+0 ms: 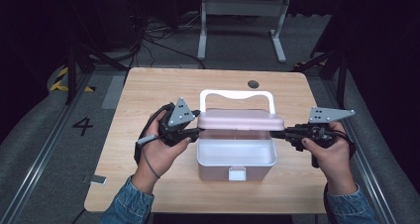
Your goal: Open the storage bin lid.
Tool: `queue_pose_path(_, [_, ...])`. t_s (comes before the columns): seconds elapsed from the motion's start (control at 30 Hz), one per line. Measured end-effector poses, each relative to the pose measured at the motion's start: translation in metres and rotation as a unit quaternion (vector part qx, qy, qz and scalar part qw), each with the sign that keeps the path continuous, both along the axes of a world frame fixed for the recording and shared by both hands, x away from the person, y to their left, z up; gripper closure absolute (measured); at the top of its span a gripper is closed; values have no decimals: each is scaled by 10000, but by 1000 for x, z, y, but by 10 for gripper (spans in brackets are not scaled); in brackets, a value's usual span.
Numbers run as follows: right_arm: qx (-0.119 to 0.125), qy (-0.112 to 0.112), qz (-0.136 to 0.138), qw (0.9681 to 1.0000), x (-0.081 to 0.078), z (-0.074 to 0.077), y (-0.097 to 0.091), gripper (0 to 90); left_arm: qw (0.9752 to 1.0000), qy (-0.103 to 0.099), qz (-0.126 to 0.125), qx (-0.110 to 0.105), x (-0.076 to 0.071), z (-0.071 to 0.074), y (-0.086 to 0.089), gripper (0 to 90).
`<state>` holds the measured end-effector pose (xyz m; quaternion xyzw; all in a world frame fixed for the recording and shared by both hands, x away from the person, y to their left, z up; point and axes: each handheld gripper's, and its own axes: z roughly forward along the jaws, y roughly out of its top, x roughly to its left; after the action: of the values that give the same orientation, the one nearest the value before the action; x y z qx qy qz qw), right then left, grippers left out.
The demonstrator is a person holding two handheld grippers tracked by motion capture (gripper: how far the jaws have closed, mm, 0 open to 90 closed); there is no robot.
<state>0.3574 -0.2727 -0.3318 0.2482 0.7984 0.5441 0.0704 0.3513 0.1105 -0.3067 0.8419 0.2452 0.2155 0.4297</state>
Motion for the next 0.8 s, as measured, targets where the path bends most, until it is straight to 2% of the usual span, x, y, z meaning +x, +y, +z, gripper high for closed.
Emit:
queue_pose_path(0.13, [22,-39,-43,10000,-3,3,-5,877,10000,62,18,-53,3,3,0,582])
queue_pose_path(0.2, [13,-61,-89,9999,-5,4,-9,877,9997,206,38,-106,7,6,1,581])
queue_pose_path(0.4, [-16,-60,-179,9998,-7,3,-17,877,9992,366,84,-150,14,13,1,592])
queue_pose_path(0.6, [-56,-60,-375,9993,-12,2,-29,877,9976,546,67,-426,29,19,3,599])
queue_pose_path(0.8, [-95,-76,-590,9982,-18,2,-41,877,9975,571,62,-420,43,27,2,627])
